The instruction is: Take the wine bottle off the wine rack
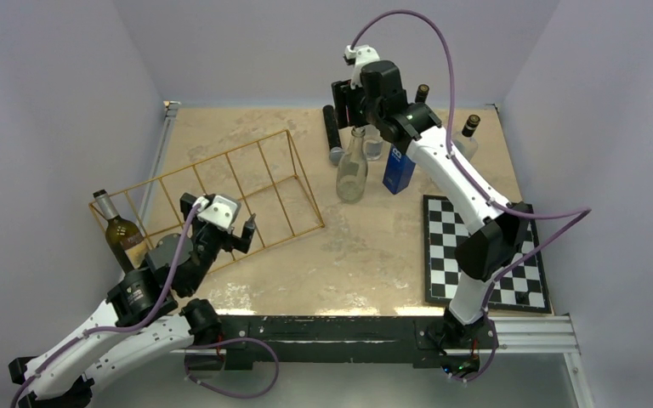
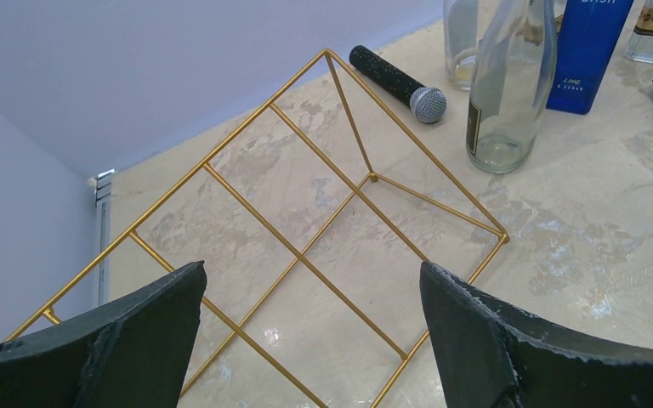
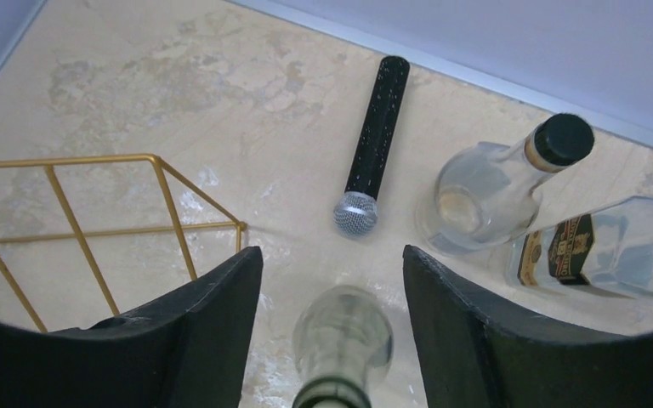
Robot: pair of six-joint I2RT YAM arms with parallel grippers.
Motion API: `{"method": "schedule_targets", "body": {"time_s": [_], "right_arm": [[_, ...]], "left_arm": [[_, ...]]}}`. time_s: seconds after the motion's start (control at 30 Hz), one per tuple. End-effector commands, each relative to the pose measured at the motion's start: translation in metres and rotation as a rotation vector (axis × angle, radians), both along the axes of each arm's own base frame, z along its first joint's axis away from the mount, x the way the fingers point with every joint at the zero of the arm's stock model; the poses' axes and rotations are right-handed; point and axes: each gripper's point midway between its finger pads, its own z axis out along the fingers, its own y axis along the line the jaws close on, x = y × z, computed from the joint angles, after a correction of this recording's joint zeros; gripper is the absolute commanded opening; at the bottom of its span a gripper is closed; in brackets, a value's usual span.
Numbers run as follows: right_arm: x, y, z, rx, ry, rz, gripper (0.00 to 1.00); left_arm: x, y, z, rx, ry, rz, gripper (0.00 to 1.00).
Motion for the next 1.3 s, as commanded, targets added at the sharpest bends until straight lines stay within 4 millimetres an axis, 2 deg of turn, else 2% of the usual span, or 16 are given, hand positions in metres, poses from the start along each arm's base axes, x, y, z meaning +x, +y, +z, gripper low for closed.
{"method": "schedule_targets", "body": {"time_s": [0.0,0.27,0.4,0.5,0.6,0.73,0.93,1.03,1.1,1.27], "right_arm": [[-0.004,-0.005,0.074,0.103,-0.147,-0.017,0.67],[-0.025,-0.014,0.102,0.113,-0.185,0.015,0.76],[-0.046,-0.023,0.121,0.131,-0.216,0.035,0.76],[-0.072,-0.023,0.131,0.167,-0.218,0.098,0.76],[-0.101,-0.016,0.113,0.155,-0.221,0.206,0.76],[-0.134,-0.020,0.092,0.182,-0.209,0.257,0.77],[-0.185,-0.018,0.076,0.214,-0.182,0.360,0.76],[-0.199,-0.021,0.074,0.210,-0.190,0.383,0.75],[-0.206,-0.024,0.076,0.216,-0.196,0.393,0.75],[-0.220,-0.036,0.081,0.218,-0.229,0.398,0.75]], "left_arm": [[0.003,0.002,0.008,-0.012,-0.011,0.027,0.99],[0.007,0.004,0.004,-0.002,-0.005,0.053,0.99],[0.013,0.010,-0.001,0.028,0.007,0.123,0.99],[0.019,0.027,-0.003,0.058,0.032,0.250,0.99],[0.025,0.043,0.000,0.052,0.052,0.348,0.99],[0.033,0.070,0.003,-0.023,0.075,0.483,0.99],[0.046,0.109,0.004,-0.042,0.085,0.737,0.99],[0.050,0.124,0.002,-0.019,0.111,0.868,0.99],[0.051,0.143,0.003,-0.040,0.128,0.967,0.99],[0.057,0.195,-0.012,-0.134,0.135,1.113,0.99]]}}
